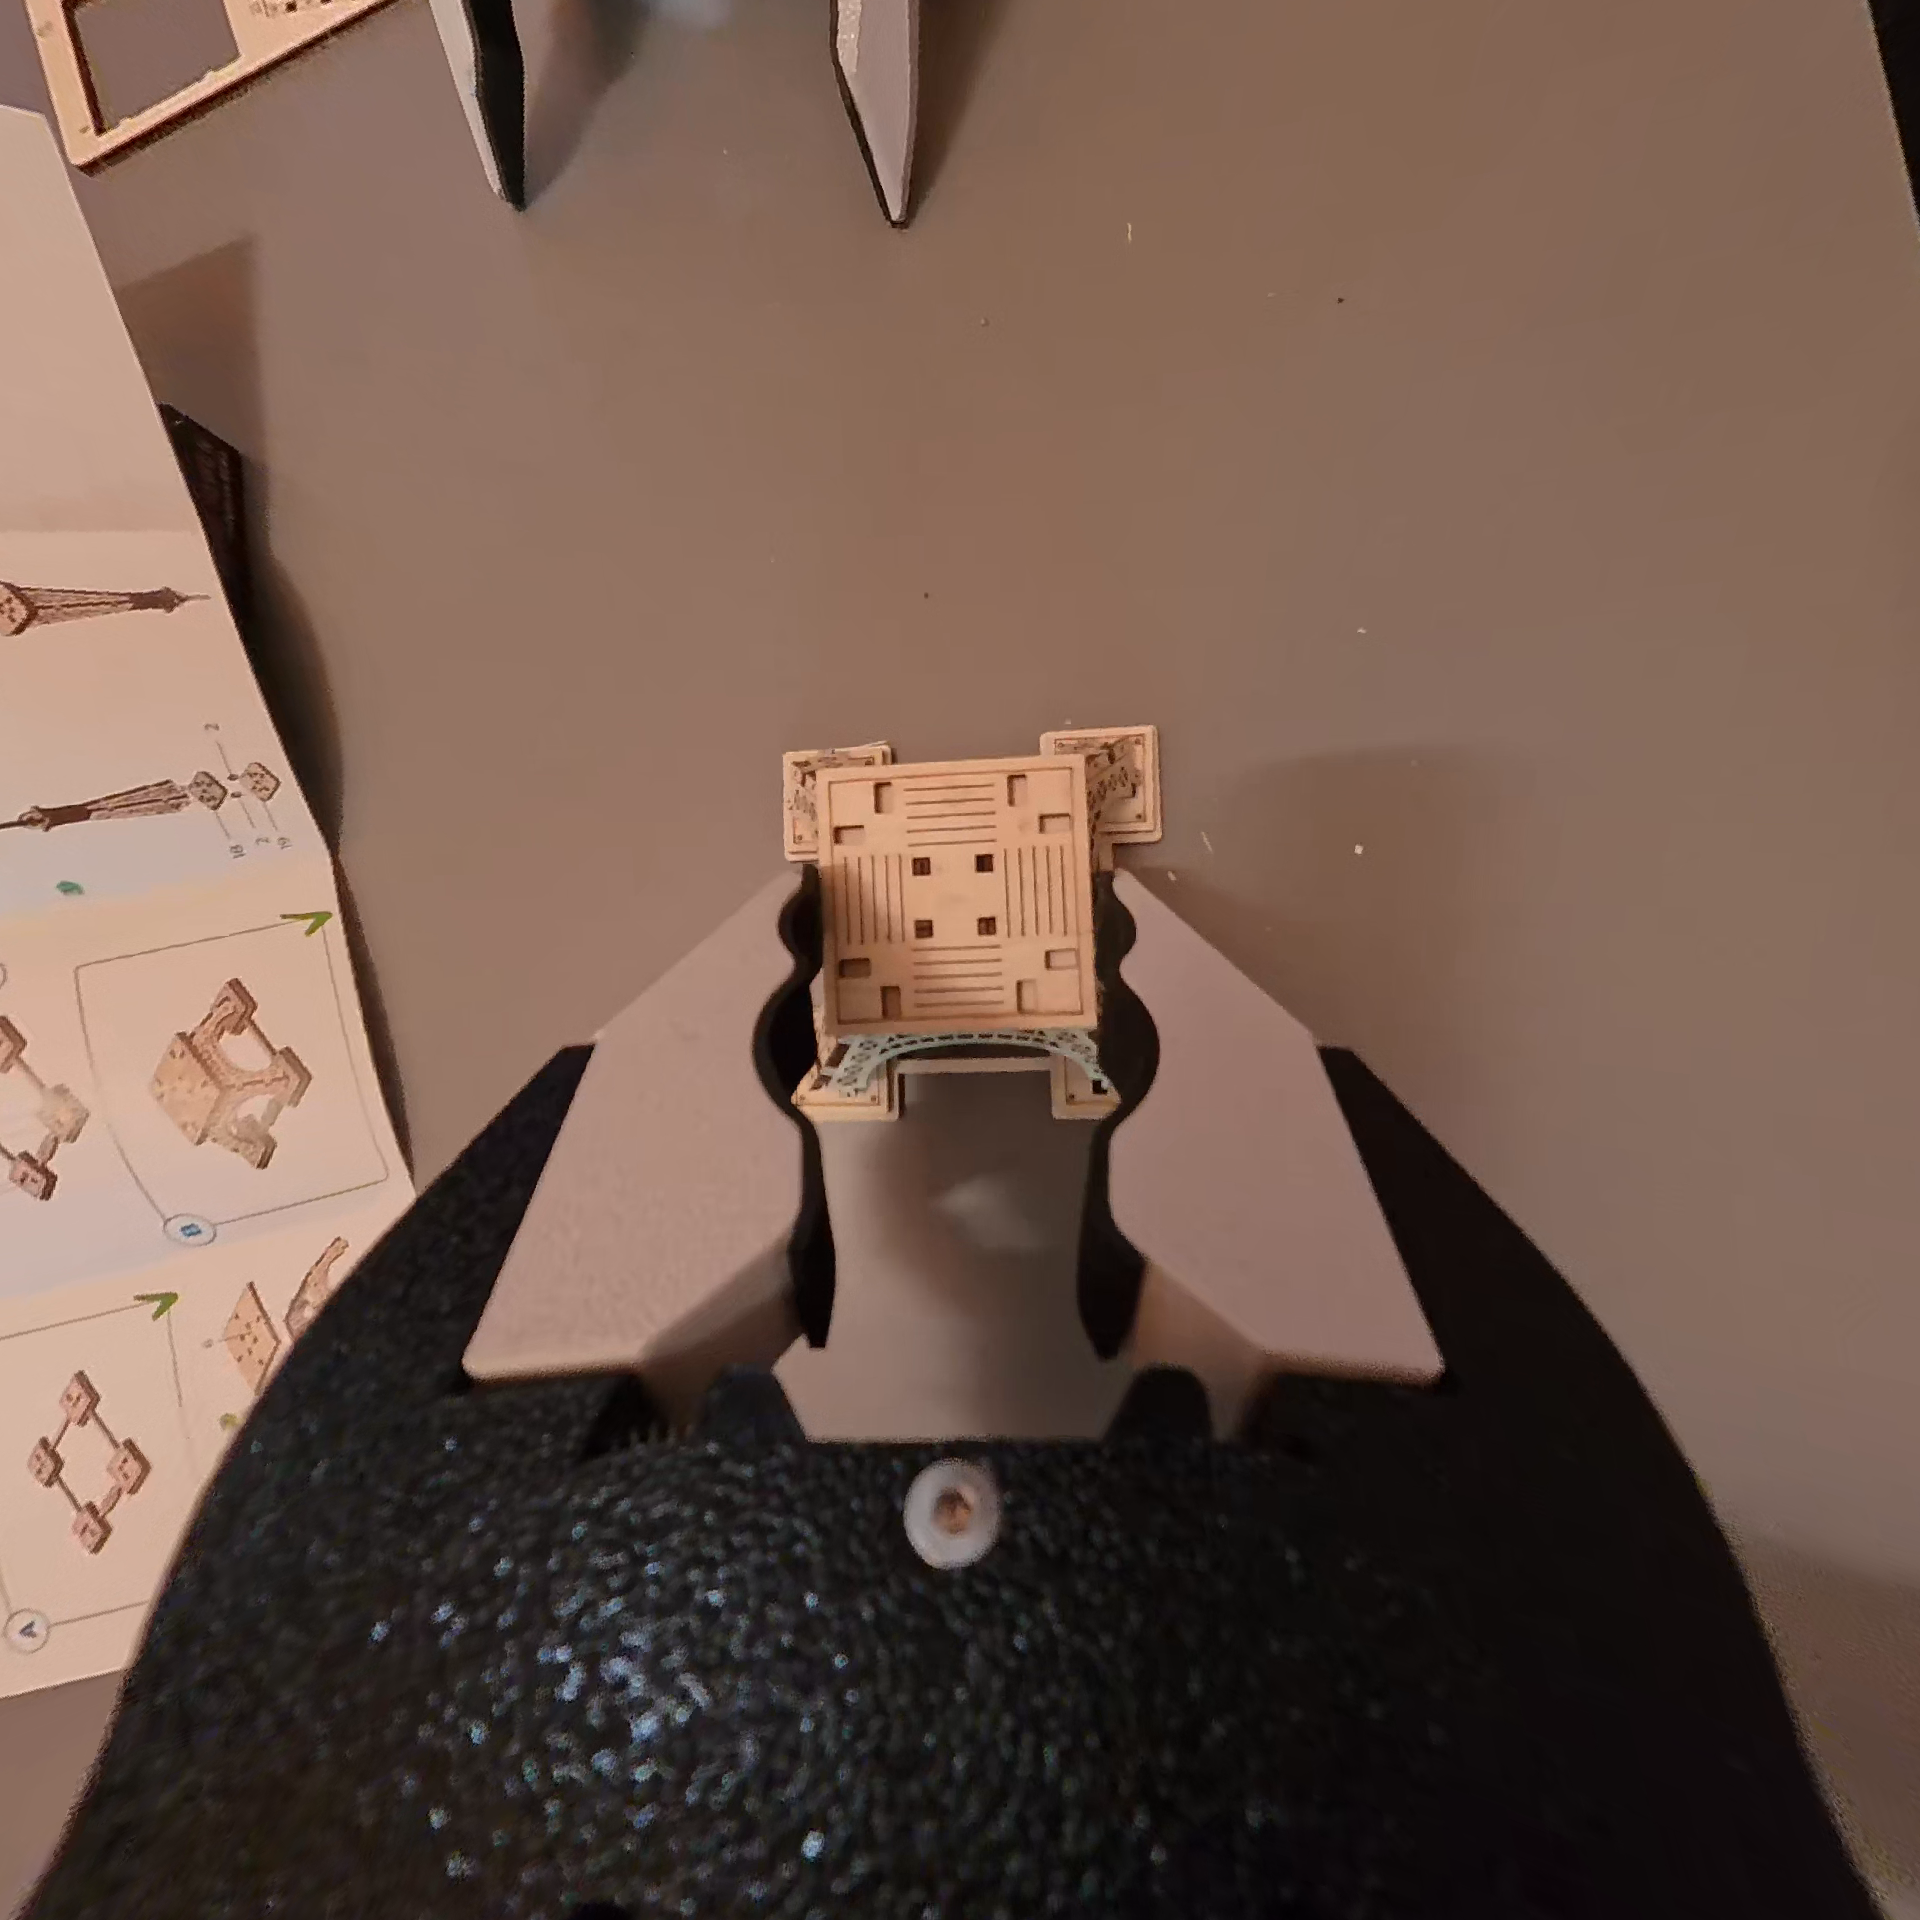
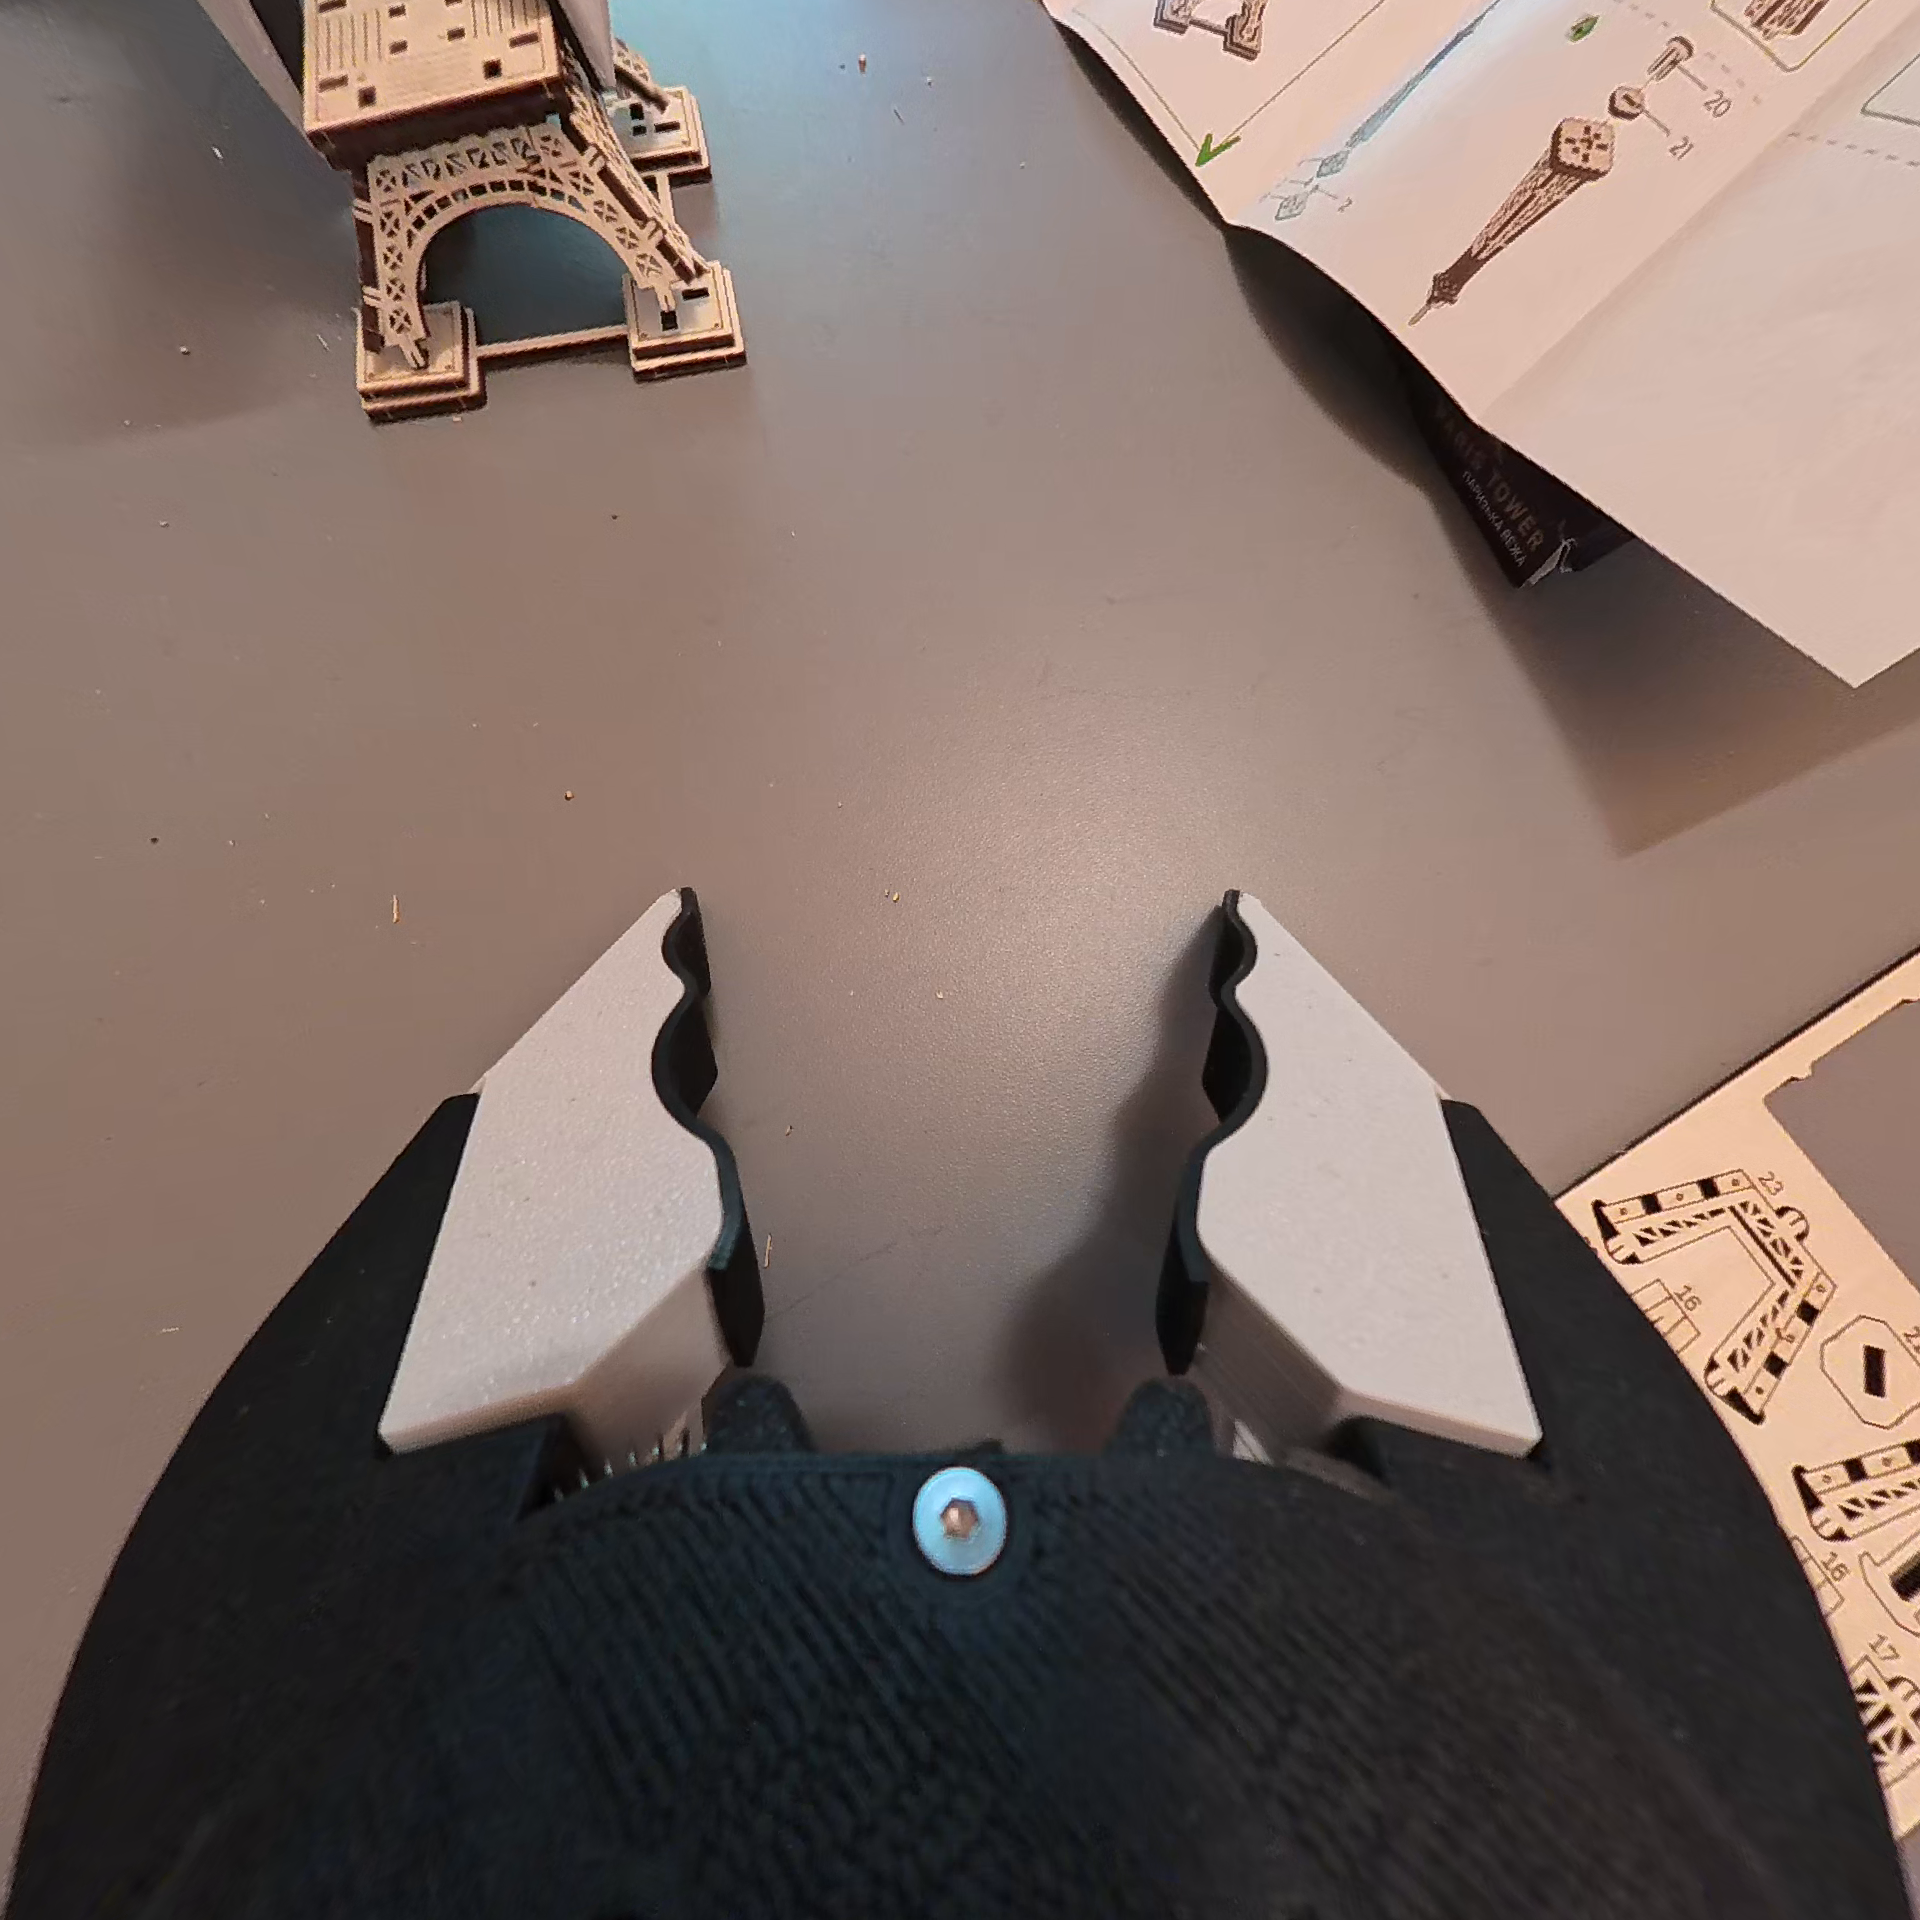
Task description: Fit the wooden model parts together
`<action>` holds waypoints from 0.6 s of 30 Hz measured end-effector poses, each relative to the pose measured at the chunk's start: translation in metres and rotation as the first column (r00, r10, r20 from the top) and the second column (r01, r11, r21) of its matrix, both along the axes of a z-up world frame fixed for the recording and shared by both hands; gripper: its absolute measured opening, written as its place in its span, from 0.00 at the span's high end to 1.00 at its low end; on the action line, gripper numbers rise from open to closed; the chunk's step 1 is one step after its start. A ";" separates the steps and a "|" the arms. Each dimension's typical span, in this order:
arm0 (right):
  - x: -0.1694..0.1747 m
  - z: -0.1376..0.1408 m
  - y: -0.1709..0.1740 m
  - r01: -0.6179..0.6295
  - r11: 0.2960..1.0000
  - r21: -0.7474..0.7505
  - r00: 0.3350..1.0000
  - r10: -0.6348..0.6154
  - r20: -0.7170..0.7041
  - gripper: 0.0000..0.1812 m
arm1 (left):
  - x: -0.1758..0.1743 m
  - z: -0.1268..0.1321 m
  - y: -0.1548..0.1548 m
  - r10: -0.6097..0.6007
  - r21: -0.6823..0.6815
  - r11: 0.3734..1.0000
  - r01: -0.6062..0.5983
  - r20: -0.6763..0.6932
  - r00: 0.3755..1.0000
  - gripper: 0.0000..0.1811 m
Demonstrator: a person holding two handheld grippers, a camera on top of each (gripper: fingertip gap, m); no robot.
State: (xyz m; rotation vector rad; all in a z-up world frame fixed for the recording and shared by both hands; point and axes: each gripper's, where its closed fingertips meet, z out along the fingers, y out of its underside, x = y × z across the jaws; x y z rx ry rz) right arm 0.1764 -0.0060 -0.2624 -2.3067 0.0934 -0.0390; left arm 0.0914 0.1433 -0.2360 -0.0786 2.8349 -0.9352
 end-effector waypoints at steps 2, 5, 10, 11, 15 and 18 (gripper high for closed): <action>0.000 0.000 0.000 0.000 1.000 0.000 1.000 0.000 0.000 0.47 | 0.003 0.001 0.002 -0.004 0.012 1.000 0.003 0.008 1.000 0.73; 0.000 0.000 0.000 0.000 1.000 0.000 1.000 0.000 0.000 0.47 | 0.005 0.001 0.003 -0.007 0.019 1.000 0.007 -0.004 1.000 0.73; 0.000 0.000 0.000 0.000 1.000 0.000 1.000 0.000 0.000 0.47 | 0.002 -0.001 0.000 -0.033 -0.011 0.999 0.033 -0.027 0.999 0.72; 0.000 0.000 0.000 0.000 1.000 0.000 1.000 0.000 0.000 0.47 | 0.002 -0.001 0.000 -0.035 -0.014 0.999 0.035 -0.027 0.999 0.73; 0.000 0.000 0.000 0.000 1.000 0.000 1.000 0.000 0.000 0.47 | 0.001 -0.001 0.000 -0.044 -0.019 0.999 0.044 -0.036 0.998 0.72; 0.000 0.000 0.000 0.000 1.000 0.000 1.000 0.000 0.000 0.47 | 0.001 -0.001 0.000 -0.048 -0.013 0.999 0.048 -0.045 0.998 0.72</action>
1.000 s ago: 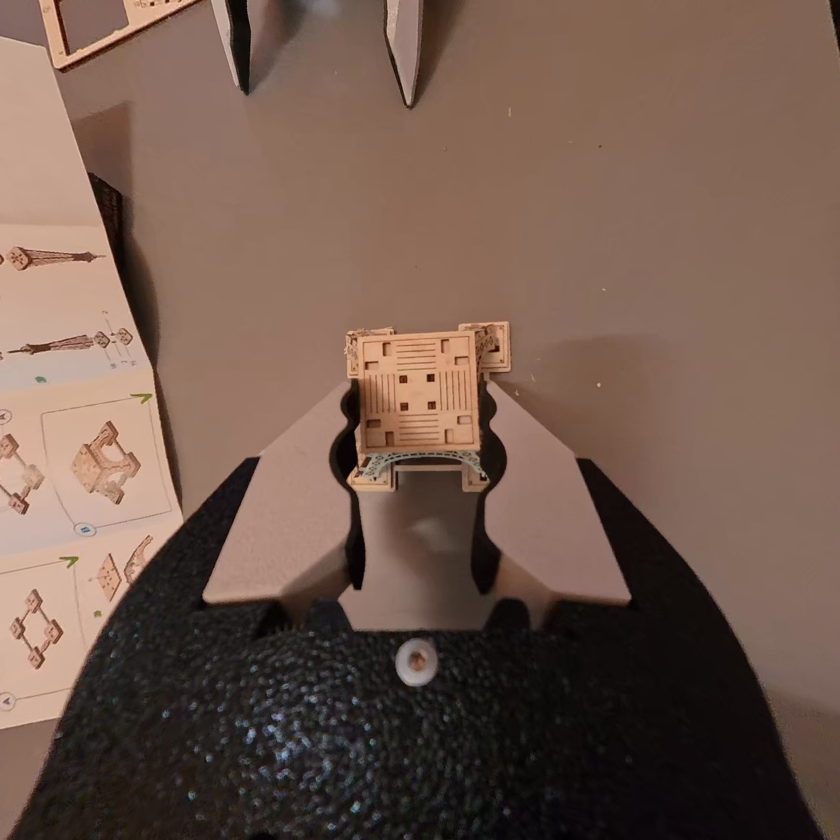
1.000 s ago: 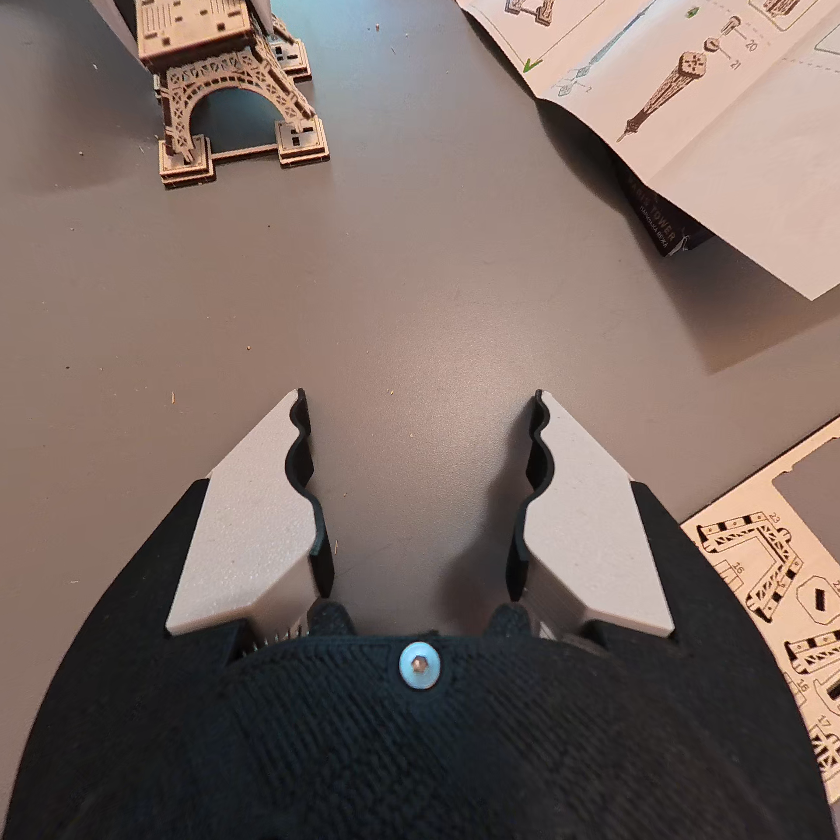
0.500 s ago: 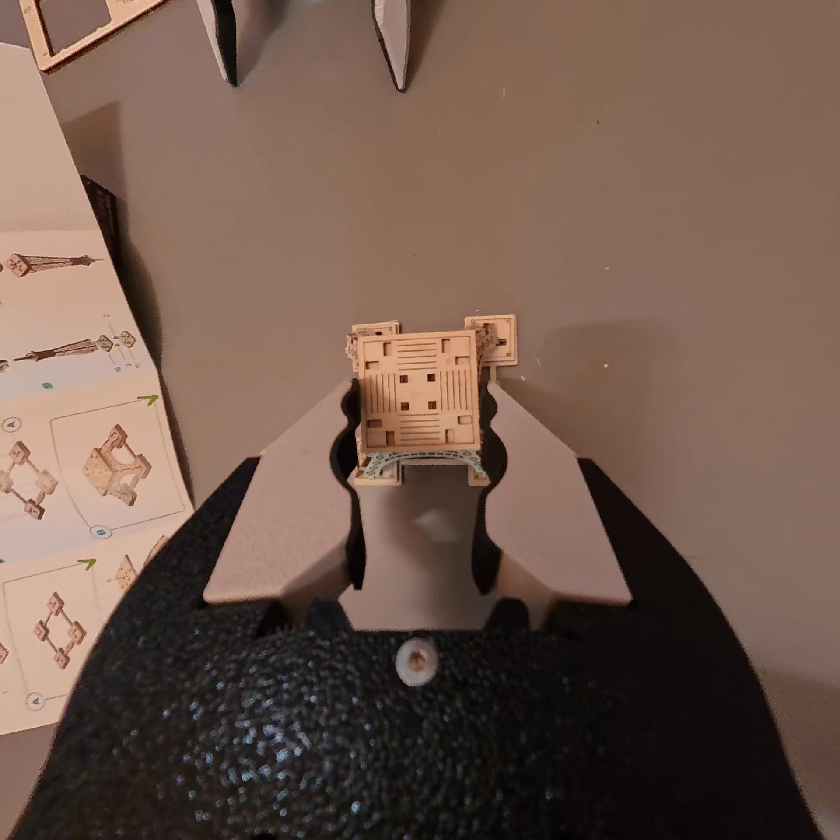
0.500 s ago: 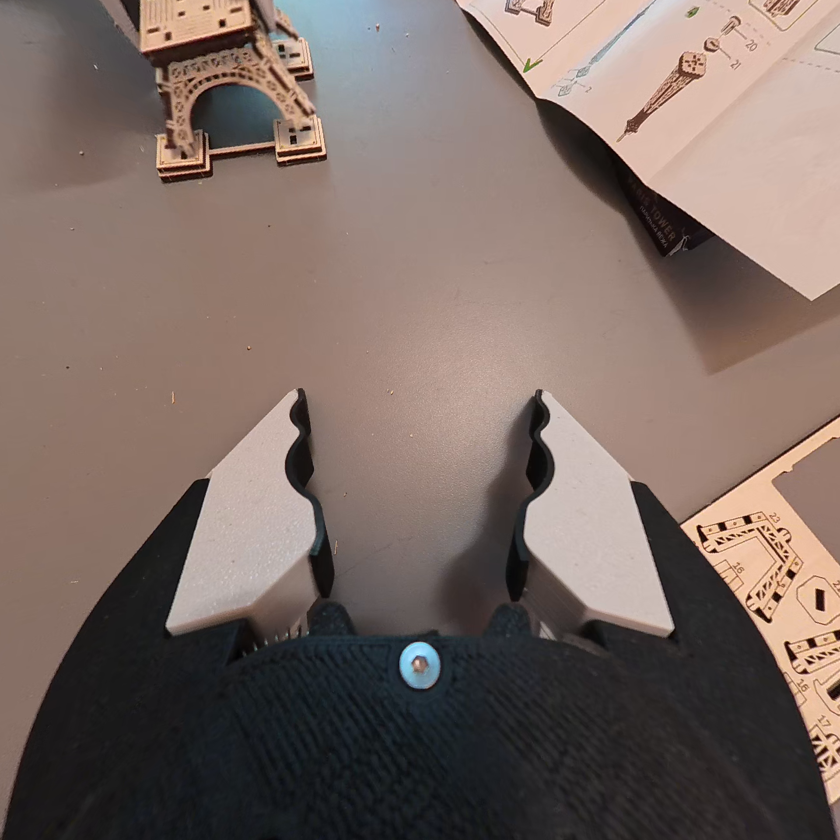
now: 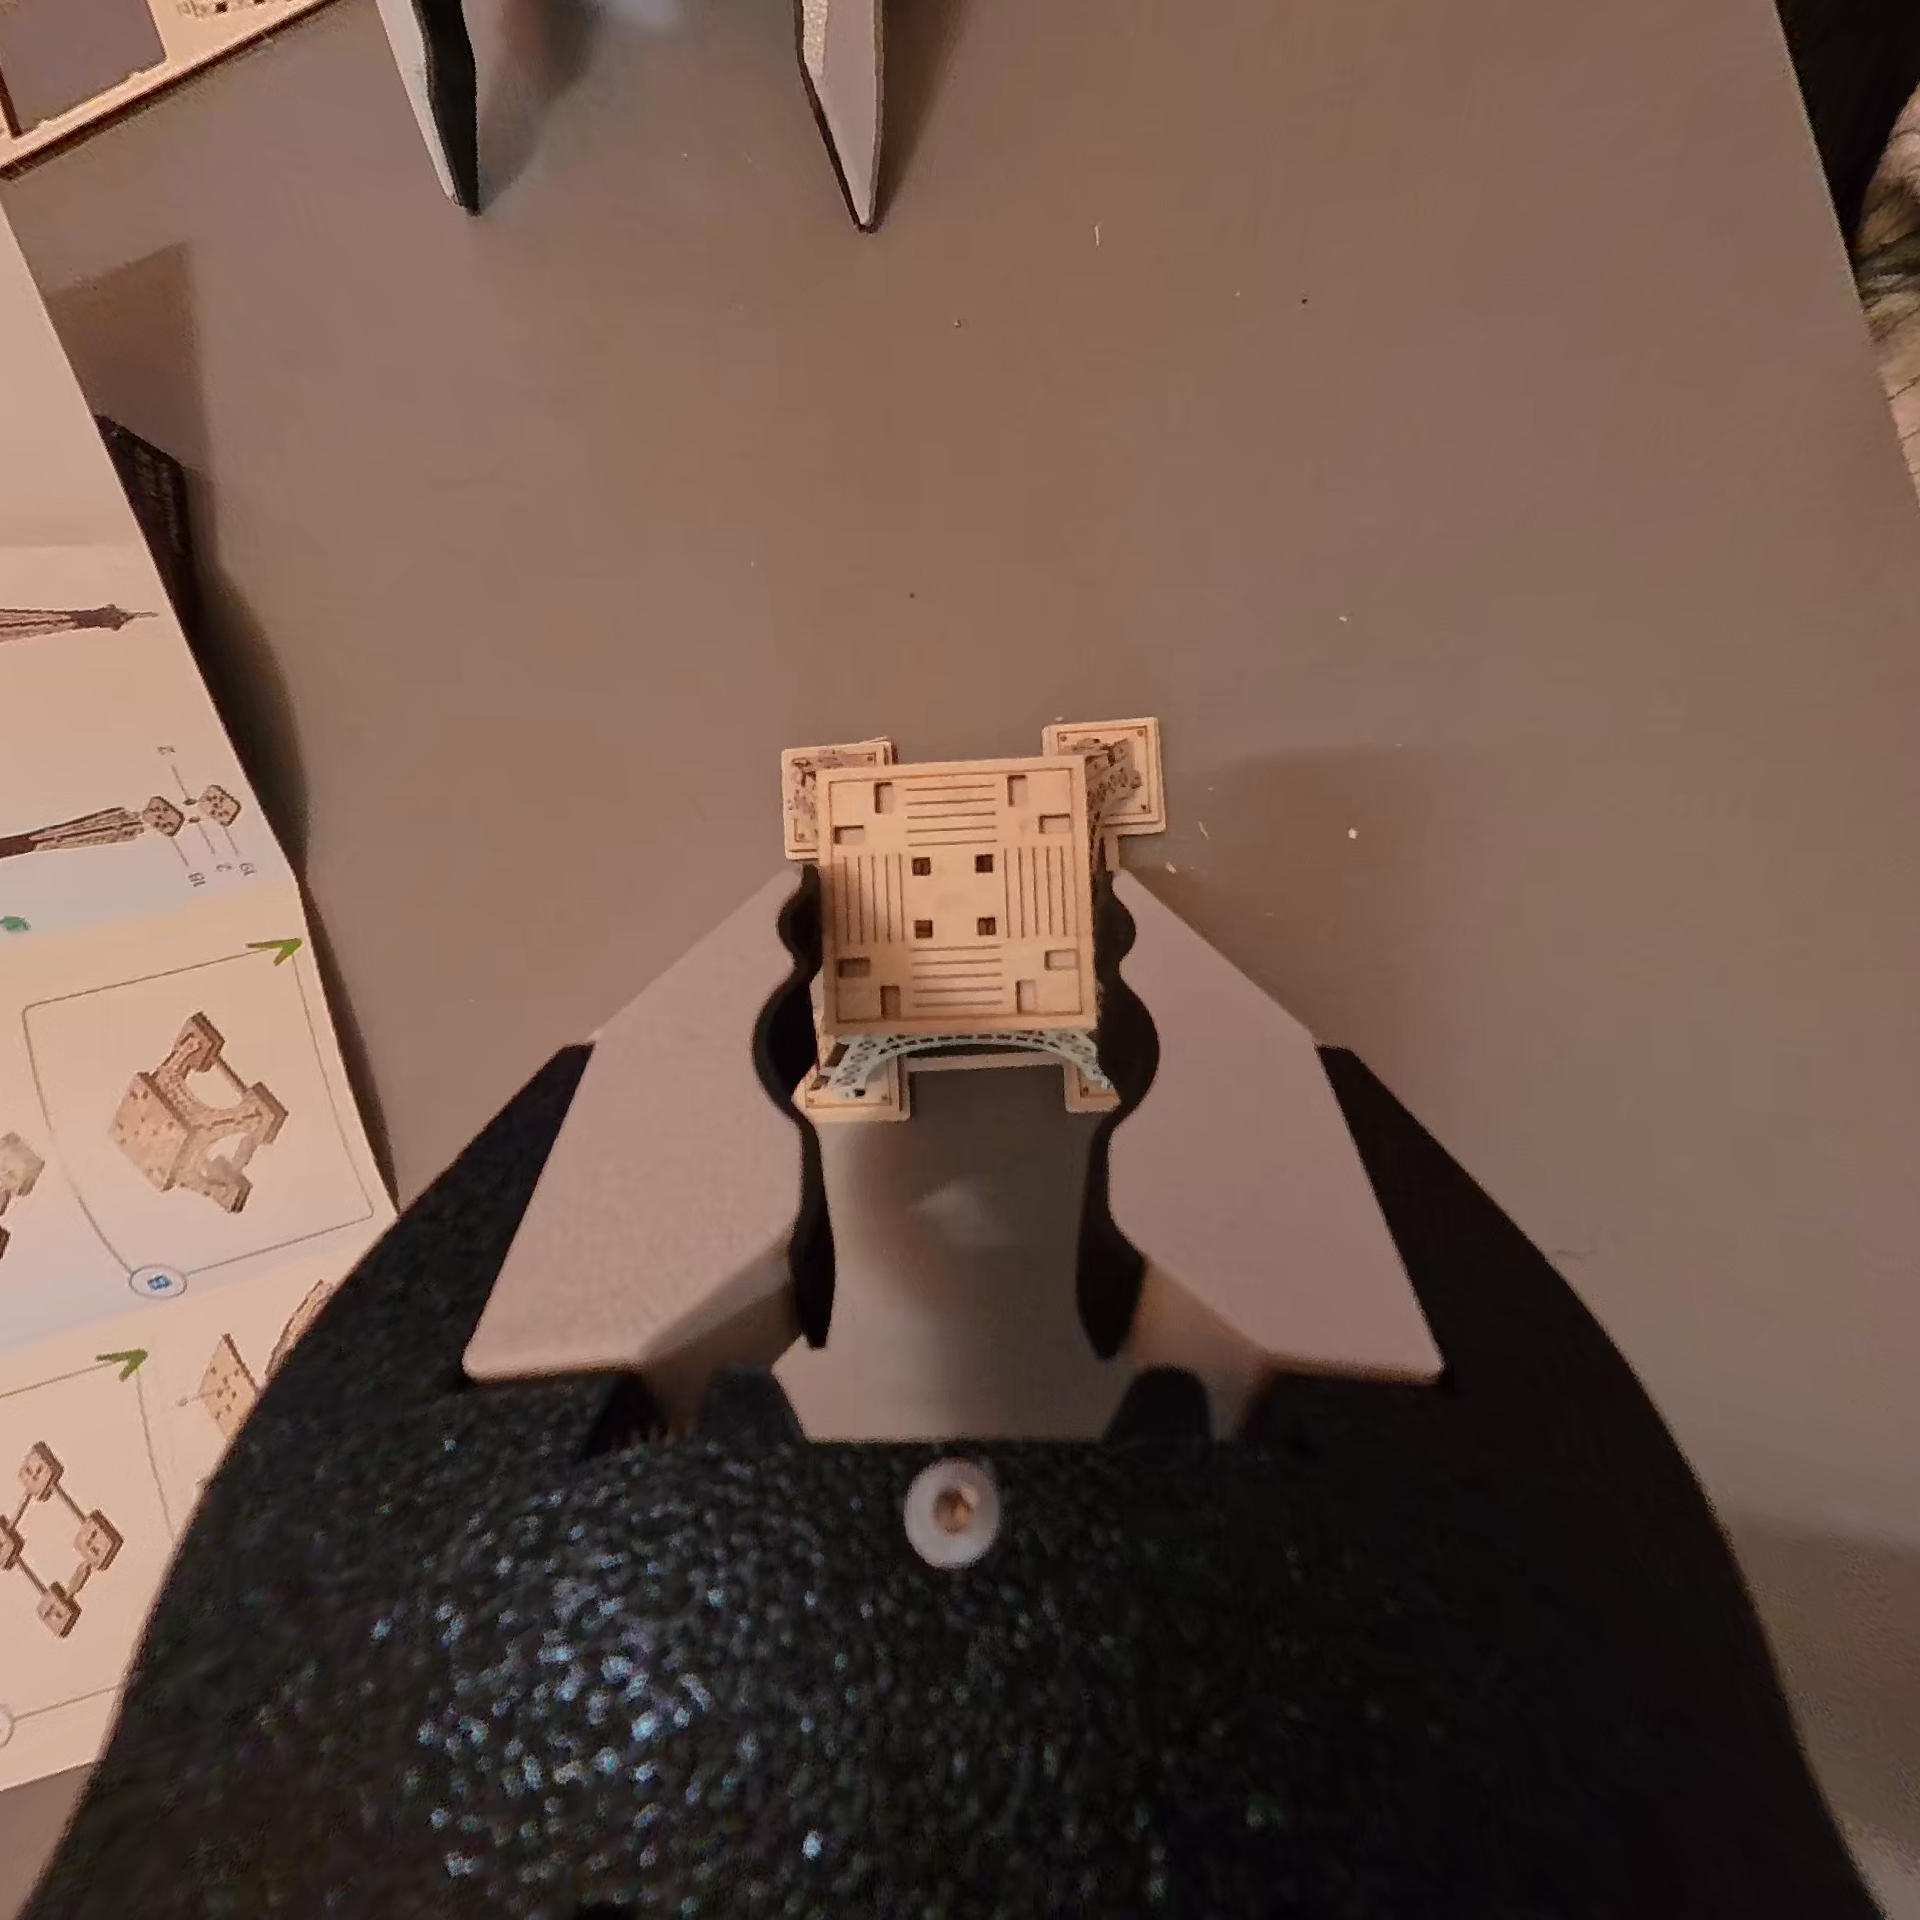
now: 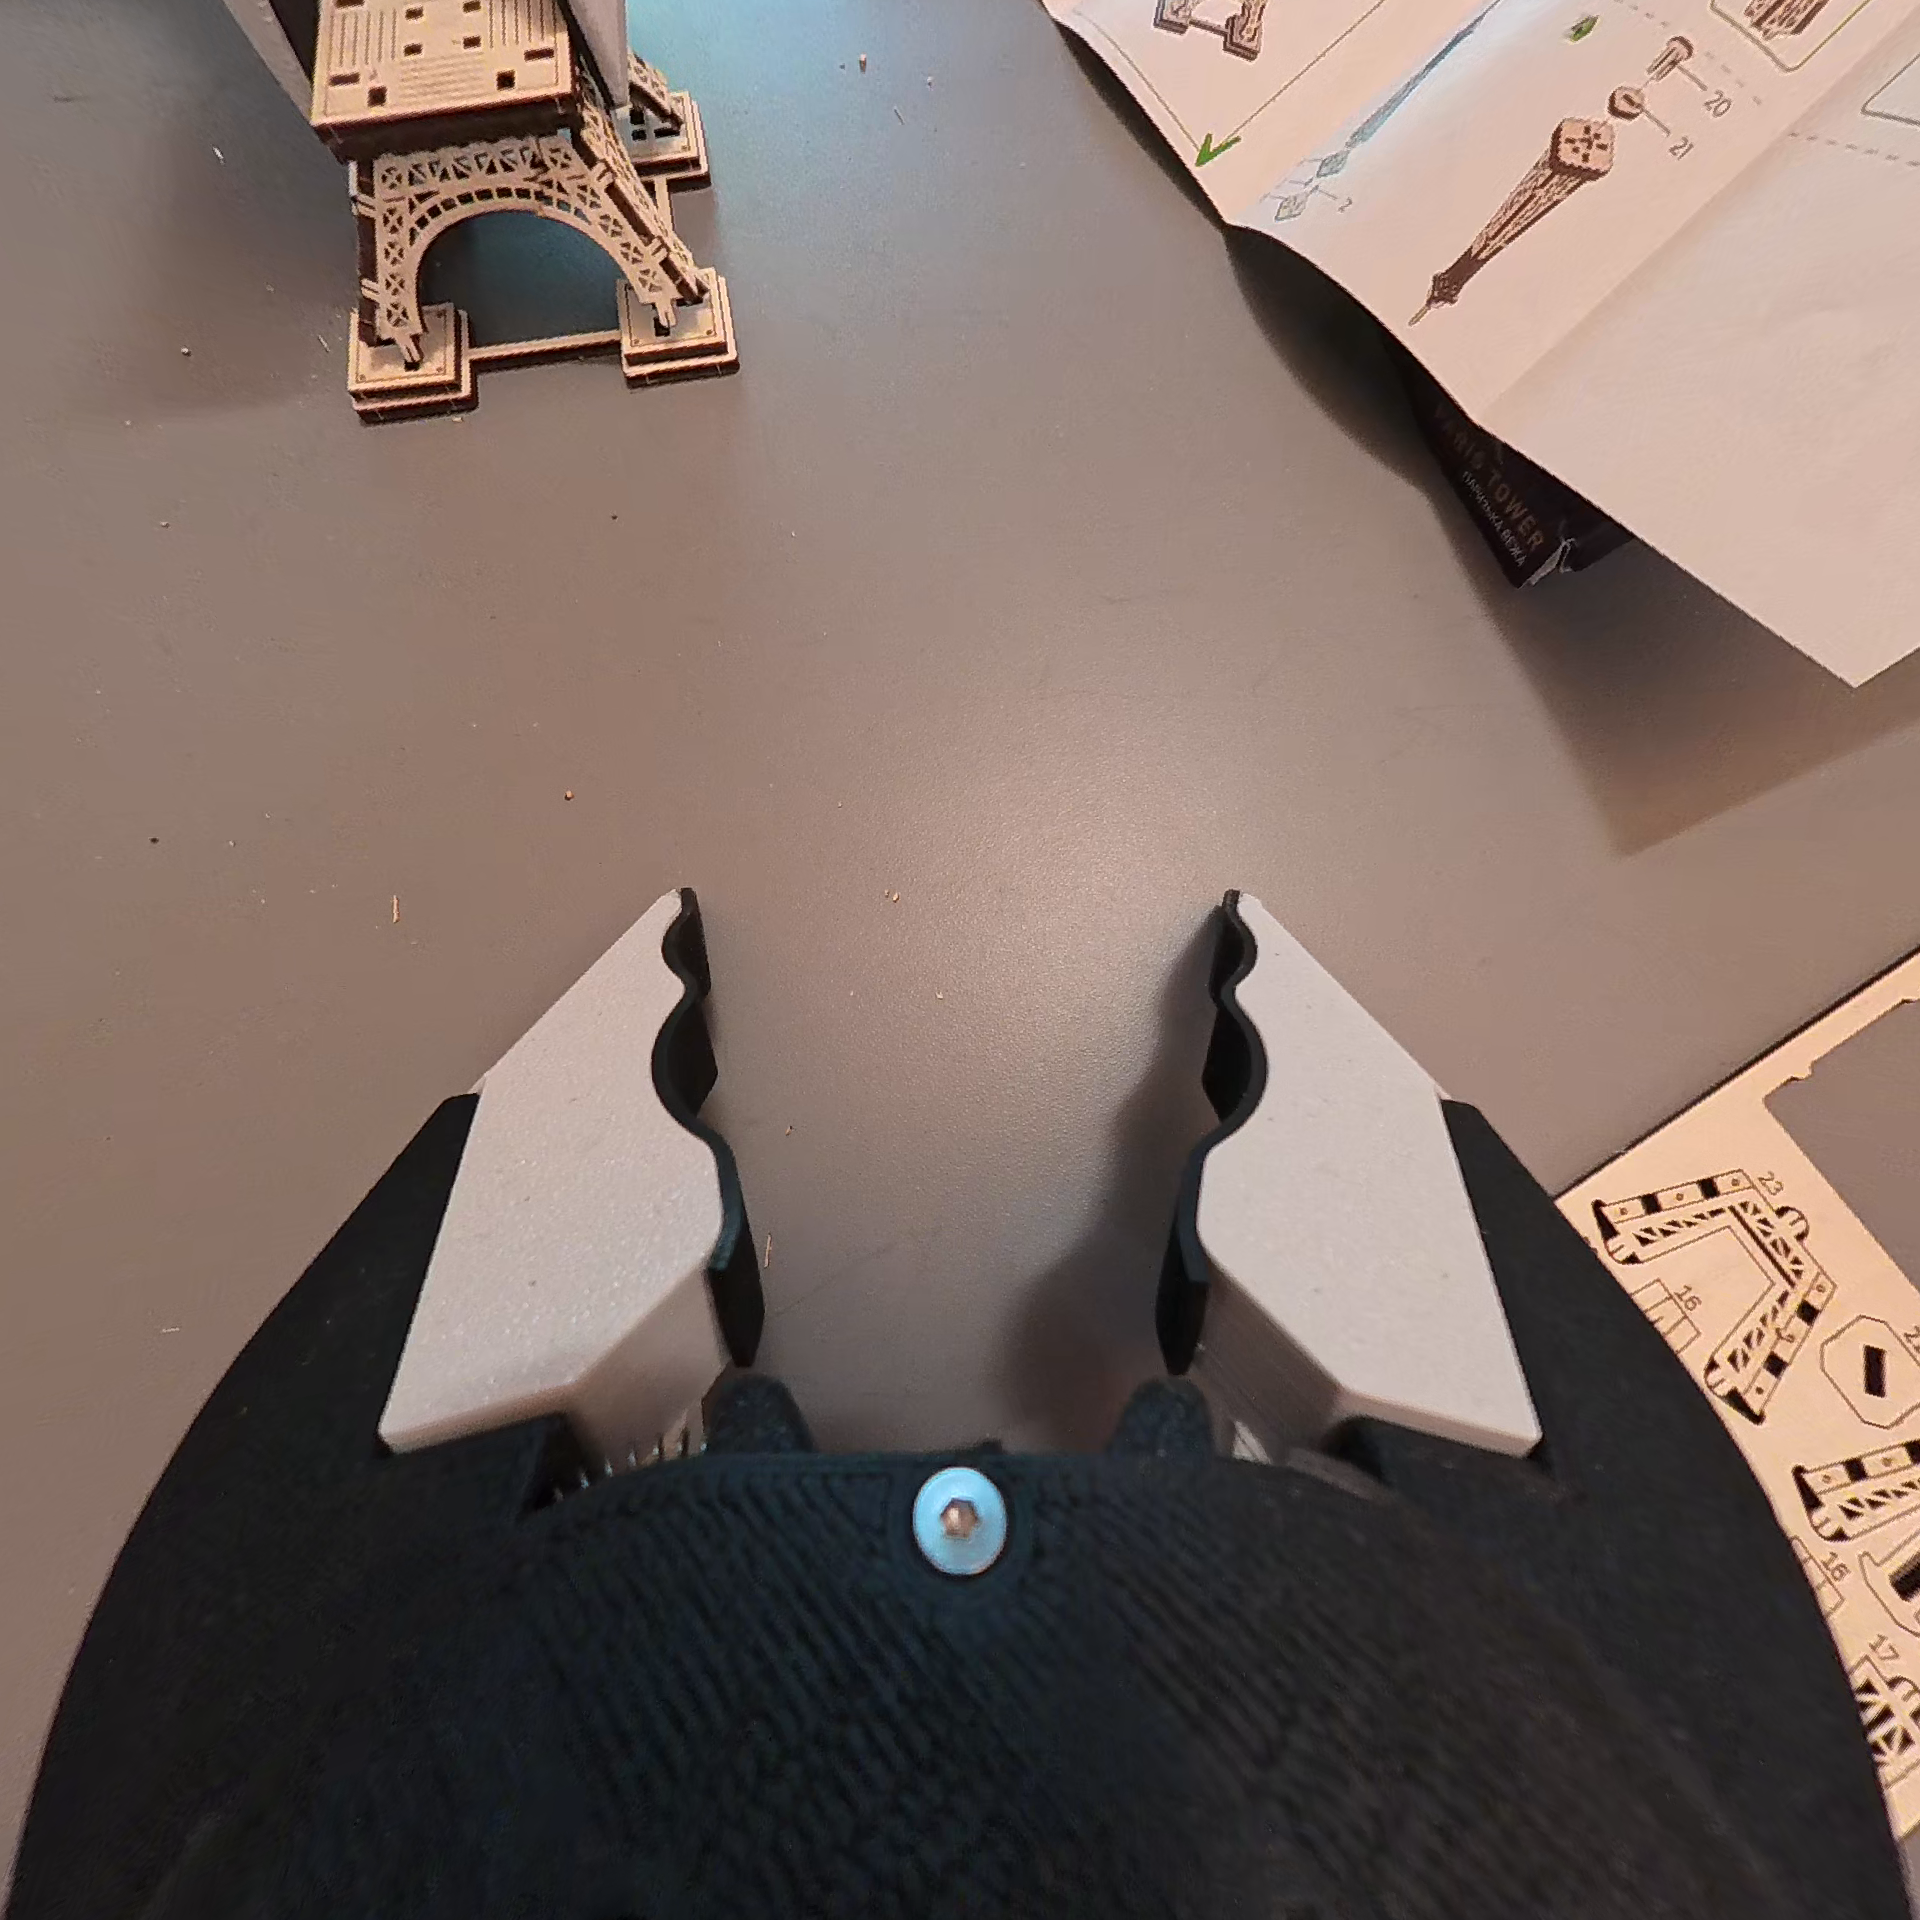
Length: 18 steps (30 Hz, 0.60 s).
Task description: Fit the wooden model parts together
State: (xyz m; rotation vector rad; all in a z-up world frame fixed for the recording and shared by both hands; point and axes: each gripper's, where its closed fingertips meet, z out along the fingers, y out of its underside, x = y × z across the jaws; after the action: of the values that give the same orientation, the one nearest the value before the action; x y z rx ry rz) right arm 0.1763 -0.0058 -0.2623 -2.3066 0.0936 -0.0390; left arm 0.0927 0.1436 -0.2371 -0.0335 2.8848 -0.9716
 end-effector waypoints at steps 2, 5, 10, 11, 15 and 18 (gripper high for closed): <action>0.000 0.000 0.000 0.000 1.000 0.000 1.000 0.000 0.000 0.47 | 0.002 0.001 0.001 0.004 0.004 1.000 -0.004 0.007 1.000 0.72; 0.000 0.000 0.000 0.000 1.000 0.000 1.000 0.000 0.000 0.47 | 0.001 0.004 0.001 0.007 0.005 1.000 -0.007 -0.003 1.000 0.72; 0.000 0.000 0.000 0.000 1.000 0.000 1.000 0.000 0.000 0.47 | -0.001 0.000 0.001 -0.002 0.016 1.000 0.003 -0.017 1.000 0.72; 0.000 0.000 0.000 0.000 1.000 0.000 1.000 0.000 0.000 0.47 | -0.002 -0.001 0.001 -0.004 0.015 1.000 0.004 -0.018 1.000 0.72; 0.000 0.000 0.000 0.000 1.000 0.000 1.000 0.000 0.000 0.47 | -0.002 -0.001 0.000 -0.012 0.011 1.000 0.012 -0.001 1.000 0.72; 0.000 0.000 0.000 0.000 1.000 0.000 1.000 0.000 0.000 0.47 | -0.003 0.000 -0.001 -0.023 0.016 1.000 0.023 0.008 1.000 0.72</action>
State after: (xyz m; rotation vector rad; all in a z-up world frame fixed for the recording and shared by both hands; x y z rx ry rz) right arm 0.1763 -0.0060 -0.2624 -2.3067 0.0935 -0.0390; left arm 0.0896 0.1424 -0.2375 0.0055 2.8912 -0.9504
